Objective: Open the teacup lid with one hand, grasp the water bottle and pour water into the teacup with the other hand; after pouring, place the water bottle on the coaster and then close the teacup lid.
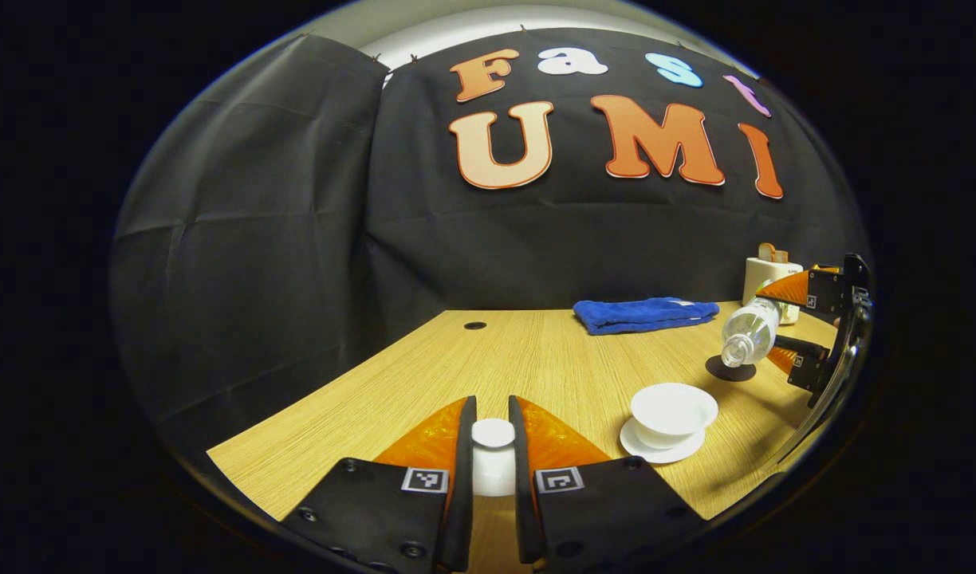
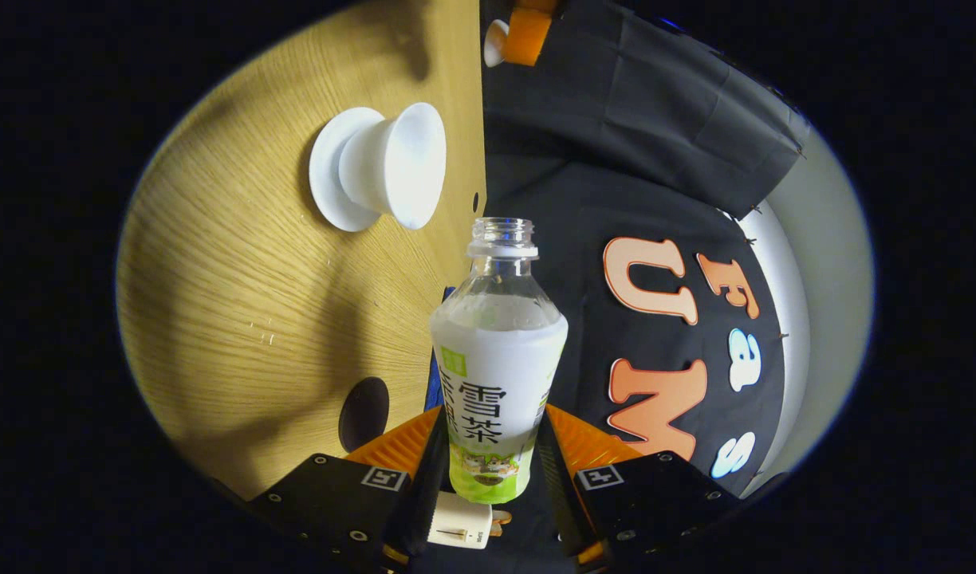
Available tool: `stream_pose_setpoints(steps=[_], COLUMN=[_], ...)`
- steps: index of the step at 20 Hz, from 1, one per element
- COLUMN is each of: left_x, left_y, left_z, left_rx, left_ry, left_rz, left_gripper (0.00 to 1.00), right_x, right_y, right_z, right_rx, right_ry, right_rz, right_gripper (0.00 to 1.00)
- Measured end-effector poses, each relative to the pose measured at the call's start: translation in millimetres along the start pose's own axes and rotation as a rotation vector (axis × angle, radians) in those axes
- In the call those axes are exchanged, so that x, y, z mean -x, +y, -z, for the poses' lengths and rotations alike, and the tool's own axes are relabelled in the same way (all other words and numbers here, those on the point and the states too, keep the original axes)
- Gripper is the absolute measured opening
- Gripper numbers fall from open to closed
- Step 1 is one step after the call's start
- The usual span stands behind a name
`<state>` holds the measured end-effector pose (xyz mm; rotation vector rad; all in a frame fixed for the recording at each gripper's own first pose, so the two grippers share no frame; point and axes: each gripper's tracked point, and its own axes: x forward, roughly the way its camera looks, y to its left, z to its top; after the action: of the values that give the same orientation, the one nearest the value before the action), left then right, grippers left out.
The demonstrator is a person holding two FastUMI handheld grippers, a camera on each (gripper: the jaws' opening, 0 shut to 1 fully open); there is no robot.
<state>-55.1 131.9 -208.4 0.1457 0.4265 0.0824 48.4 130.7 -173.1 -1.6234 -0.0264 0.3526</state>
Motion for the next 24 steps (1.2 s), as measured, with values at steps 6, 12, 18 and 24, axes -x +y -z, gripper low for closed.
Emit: stream_pose_setpoints(steps=[6, 12, 18, 24], left_x=[-1.4, -1.5, -0.8, 2.1], left_y=[2.8, 4.5, 7.1, 16.3], left_z=[-1.5, 3.2, 11.0, 12.5], left_rx=[-0.005, 0.001, 0.01, -0.003], left_ry=[0.0, 0.01, 0.026, 0.025], left_rz=[0.0, 0.002, 0.001, -0.02], left_gripper=[0.22, 0.26, 0.26, 0.22], right_x=[-7.2, -4.6, -4.4, -3.1], right_y=[0.5, -0.5, 0.4, -1.6], right_z=[-3.0, -10.6, -13.1, -14.7], right_rx=[0.087, 0.128, 0.16, 0.195], right_ry=[-0.014, -0.032, -0.041, -0.046], right_rz=[0.027, 0.041, 0.064, 0.069], right_gripper=[0.63, 0.63, 0.63, 0.63])
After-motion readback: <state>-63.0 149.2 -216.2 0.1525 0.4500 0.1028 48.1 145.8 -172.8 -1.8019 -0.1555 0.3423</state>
